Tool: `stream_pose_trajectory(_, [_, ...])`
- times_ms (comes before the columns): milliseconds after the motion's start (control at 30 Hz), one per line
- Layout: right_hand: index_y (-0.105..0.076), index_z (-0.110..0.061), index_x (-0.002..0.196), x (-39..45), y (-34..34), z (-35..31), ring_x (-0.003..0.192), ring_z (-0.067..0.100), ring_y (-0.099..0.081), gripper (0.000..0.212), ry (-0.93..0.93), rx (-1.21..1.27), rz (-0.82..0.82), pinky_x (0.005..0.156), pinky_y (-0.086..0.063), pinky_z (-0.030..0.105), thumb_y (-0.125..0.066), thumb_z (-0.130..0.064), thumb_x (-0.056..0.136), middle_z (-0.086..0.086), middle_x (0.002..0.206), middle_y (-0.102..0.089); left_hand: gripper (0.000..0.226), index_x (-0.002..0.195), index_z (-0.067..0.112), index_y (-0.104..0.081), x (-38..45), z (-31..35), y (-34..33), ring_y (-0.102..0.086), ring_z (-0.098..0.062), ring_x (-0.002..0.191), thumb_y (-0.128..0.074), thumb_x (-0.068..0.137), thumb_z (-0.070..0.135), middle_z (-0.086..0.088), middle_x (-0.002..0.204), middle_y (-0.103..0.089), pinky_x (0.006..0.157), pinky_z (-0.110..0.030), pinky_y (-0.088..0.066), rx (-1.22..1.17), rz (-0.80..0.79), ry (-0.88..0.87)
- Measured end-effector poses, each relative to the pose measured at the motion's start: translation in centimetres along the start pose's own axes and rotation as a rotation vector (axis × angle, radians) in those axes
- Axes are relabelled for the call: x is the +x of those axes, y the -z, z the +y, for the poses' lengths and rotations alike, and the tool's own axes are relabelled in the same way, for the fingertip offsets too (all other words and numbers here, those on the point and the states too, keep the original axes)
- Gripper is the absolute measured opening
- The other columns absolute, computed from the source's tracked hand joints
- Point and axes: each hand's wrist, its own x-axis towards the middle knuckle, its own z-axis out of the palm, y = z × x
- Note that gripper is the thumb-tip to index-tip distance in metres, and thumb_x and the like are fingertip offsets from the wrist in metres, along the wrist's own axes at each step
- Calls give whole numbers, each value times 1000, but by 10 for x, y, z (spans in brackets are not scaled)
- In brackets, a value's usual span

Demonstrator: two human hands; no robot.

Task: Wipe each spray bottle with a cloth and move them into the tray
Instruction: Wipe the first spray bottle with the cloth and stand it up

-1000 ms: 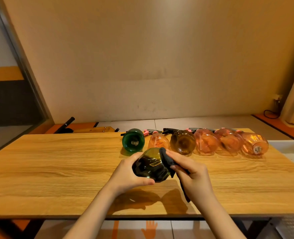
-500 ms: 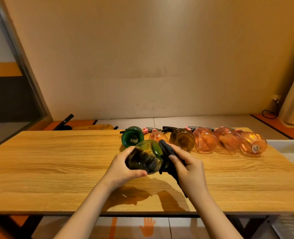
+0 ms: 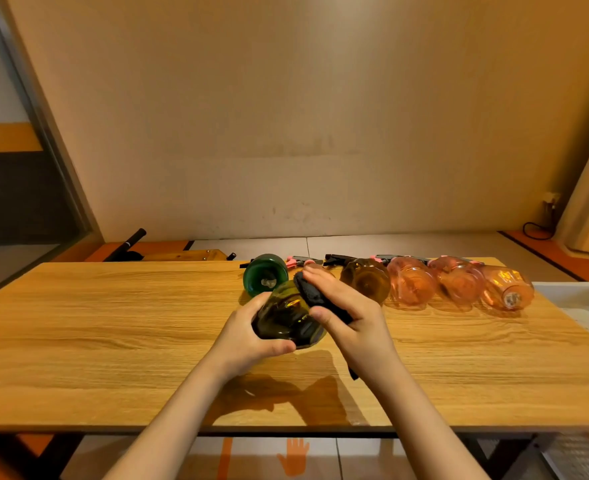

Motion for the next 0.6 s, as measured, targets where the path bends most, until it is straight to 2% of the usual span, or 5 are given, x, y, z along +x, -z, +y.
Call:
stream_pose_trajectory(67, [-55,-20,125,2,-5,-1,124,1,-46,44,42,16,29,103,-36,18,-60,-9,82,-9,126,-57,93,113,30,-57,-1,0,2,-62,-4,104,-75,37,81,14,104,-68,81,-18,-51,-39,28,-2])
stream_pose_trajectory(200, [-56,-17,123,-8,-9,3,120,8,-53,41,134,46,90,100,-41,21,-57,-11,83,-7,122,-61,93,111,28,-58,-1,0,7,-62,-4,104,-76,37,79,14,105,-69,80,-16,-50,-103,55,-2])
stream_pose_trajectory(400, [-59,-32,115,11,-6,-2,113,1,-55,44,-171,135,101,95,-47,26,-57,2,87,-16,112,-62,77,112,31,-57,0,0,4,-62,-7,107,-81,44,60,10,106,-69,86,-25,-51,-36,-42,20])
stream_pose_trajectory(500, [-56,-36,115,10,-6,-12,116,-5,-50,46,-107,82,50,97,-42,17,-59,-1,86,-22,114,-58,87,110,31,-58,1,0,6,-62,-6,104,-76,39,79,15,104,-69,81,-21,-52,-35,-35,19])
stream_pose_trajectory(600, [-55,-31,119,-6,-7,-10,118,-5,-49,44,-24,52,48,97,-38,12,-58,-8,81,-21,119,-58,84,109,30,-59,1,-2,9,-63,-8,102,-80,38,70,6,103,-68,80,-22,-51,-49,-3,21])
